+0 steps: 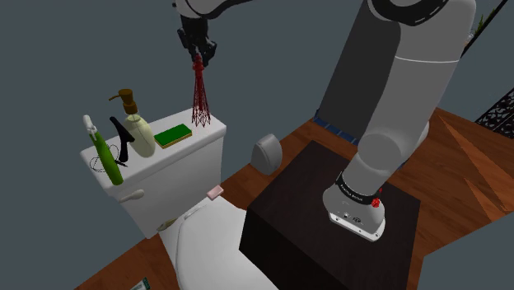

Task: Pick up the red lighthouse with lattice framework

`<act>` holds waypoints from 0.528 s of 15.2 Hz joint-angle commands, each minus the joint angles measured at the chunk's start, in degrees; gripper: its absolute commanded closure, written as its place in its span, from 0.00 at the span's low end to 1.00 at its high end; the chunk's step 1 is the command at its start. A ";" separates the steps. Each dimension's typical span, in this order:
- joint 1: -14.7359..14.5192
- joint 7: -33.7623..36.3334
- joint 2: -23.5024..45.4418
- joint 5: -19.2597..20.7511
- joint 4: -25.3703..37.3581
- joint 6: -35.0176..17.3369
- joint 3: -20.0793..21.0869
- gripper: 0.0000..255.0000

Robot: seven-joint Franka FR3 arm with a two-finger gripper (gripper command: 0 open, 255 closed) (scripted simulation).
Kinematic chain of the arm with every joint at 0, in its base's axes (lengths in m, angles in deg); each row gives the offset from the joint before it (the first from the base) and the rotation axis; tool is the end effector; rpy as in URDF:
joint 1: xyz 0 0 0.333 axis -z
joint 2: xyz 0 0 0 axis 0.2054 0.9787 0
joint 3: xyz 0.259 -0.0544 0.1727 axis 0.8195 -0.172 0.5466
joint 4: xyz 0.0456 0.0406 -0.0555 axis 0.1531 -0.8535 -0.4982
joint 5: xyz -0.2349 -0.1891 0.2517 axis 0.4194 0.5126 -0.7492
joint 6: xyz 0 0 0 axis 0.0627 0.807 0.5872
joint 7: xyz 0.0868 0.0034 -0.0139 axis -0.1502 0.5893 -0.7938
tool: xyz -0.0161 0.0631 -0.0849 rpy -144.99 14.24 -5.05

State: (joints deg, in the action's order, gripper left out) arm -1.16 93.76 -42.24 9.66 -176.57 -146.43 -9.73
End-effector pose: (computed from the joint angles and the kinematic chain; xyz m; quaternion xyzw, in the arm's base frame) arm 0.6285 0.1283 0.4793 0.7631 -0.6311 0.1353 0.0332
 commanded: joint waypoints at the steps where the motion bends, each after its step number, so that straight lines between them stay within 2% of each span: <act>1: -0.05 -0.45 -0.22 -0.29 1.19 1.32 0.10 1.00; 8: -0.24 -1.60 -0.60 -0.91 4.61 4.91 0.31 1.00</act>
